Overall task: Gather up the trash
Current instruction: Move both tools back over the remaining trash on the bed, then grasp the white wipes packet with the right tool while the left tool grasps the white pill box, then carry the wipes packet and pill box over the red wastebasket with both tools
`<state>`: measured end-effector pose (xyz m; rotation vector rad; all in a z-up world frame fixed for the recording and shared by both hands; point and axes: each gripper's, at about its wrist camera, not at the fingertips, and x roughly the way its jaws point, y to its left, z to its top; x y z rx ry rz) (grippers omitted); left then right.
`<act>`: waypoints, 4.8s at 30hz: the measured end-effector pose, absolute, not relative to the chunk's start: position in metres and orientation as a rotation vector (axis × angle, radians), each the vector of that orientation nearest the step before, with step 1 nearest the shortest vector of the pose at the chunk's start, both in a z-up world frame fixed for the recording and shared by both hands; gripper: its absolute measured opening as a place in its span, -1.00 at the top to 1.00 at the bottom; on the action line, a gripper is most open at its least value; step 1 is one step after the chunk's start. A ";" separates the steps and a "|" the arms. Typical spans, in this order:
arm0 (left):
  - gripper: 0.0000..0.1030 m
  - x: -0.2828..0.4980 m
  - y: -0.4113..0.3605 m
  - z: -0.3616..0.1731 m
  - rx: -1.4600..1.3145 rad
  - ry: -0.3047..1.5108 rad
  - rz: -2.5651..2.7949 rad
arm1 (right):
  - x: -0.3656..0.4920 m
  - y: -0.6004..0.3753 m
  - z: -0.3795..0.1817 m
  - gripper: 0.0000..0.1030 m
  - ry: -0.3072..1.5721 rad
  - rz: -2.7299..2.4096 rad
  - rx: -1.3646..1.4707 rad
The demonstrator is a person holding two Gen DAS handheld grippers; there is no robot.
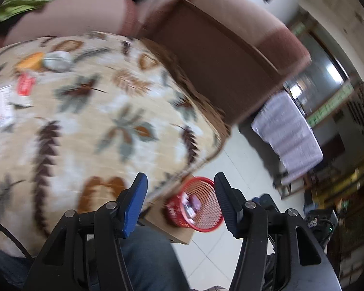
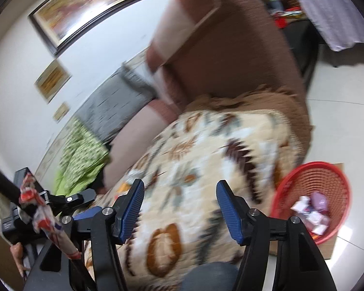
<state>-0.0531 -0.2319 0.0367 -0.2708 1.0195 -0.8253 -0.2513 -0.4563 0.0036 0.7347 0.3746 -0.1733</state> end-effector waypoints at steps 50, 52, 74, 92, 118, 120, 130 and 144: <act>-0.17 0.156 0.018 -0.047 -0.654 1.104 -0.120 | 0.231 -0.236 -0.157 -0.08 0.964 0.338 0.703; -0.17 0.158 0.014 -0.051 -0.651 1.122 -0.130 | 0.226 -0.245 -0.159 0.01 0.952 0.363 0.759; -0.17 0.203 -0.073 -0.111 -0.317 1.214 -0.011 | 0.077 -0.333 -0.111 0.03 0.665 0.280 0.758; 0.05 0.115 -0.096 -0.046 -0.255 1.051 -0.170 | -0.041 -0.342 -0.058 0.03 0.591 0.231 0.682; 0.04 -0.124 -0.128 0.082 -0.249 0.795 -0.621 | -0.222 -0.384 0.032 0.03 0.373 0.116 0.586; 0.04 -0.128 -0.134 0.084 -0.239 0.797 -0.641 | -0.230 -0.388 0.035 0.03 0.361 0.106 0.587; 0.04 -0.143 -0.164 0.088 -0.197 0.797 -0.708 | -0.256 -0.408 0.040 0.03 0.331 0.057 0.598; 0.04 -0.156 -0.195 0.091 -0.156 0.807 -0.778 | -0.279 -0.432 0.041 0.03 0.313 -0.015 0.615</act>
